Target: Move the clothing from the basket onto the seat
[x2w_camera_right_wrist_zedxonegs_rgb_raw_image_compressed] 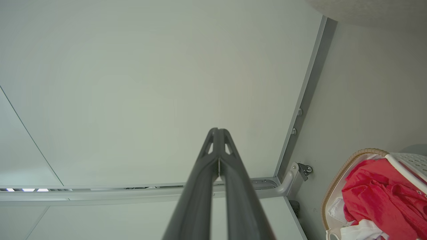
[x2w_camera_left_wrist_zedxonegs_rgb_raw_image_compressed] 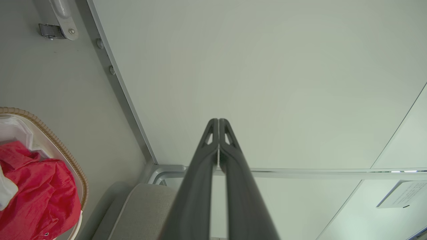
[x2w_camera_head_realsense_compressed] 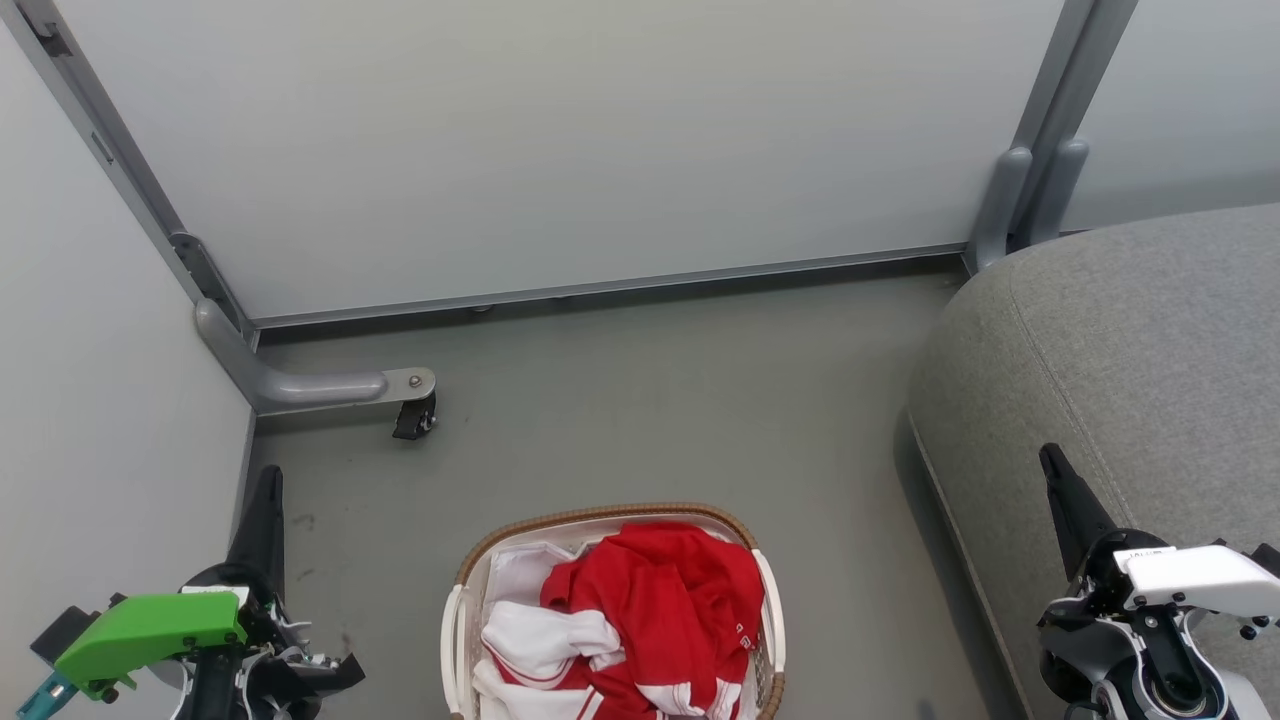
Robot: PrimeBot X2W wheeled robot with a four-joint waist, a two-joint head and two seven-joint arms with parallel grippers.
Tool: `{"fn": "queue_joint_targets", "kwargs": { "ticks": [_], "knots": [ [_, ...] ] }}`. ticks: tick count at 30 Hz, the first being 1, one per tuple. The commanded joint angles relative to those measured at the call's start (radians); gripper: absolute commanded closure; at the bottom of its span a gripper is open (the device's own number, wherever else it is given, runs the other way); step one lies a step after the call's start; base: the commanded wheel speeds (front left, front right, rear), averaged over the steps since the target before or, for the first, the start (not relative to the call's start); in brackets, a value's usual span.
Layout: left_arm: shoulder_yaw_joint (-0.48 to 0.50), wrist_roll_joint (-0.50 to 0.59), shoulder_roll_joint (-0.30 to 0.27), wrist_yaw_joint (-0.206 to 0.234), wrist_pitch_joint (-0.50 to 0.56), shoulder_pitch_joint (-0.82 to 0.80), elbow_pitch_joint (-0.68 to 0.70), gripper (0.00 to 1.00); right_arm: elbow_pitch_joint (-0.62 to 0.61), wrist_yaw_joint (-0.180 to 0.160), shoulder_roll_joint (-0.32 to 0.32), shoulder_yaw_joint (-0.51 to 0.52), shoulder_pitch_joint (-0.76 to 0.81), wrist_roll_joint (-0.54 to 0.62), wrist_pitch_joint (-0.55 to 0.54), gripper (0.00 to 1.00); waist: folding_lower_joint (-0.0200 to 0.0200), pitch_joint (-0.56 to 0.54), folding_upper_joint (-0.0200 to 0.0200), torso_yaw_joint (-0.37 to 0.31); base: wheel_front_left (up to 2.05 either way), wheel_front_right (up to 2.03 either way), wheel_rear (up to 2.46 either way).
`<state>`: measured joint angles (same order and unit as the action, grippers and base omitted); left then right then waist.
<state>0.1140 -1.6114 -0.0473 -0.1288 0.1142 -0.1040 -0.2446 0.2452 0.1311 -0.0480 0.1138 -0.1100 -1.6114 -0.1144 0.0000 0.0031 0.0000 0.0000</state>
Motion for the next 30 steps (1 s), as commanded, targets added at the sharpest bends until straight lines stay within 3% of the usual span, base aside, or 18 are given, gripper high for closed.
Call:
{"fn": "queue_joint_targets", "kwargs": {
  "ticks": [1,30],
  "knots": [
    [0.001,-0.003,-0.007,-0.005,0.002,-0.011,0.001,1.00,-0.003,-0.001,-0.005,0.001,0.005,-0.003,-0.002,1.00,0.0000,0.000,0.0000,0.000,0.00,0.00,0.00],
    [0.001,-0.003,-0.007,-0.005,0.002,-0.011,0.001,1.00,-0.003,-0.001,-0.005,0.001,0.005,-0.003,-0.002,1.00,0.0000,0.000,0.0000,0.000,0.00,0.00,0.00]
  ]
}}
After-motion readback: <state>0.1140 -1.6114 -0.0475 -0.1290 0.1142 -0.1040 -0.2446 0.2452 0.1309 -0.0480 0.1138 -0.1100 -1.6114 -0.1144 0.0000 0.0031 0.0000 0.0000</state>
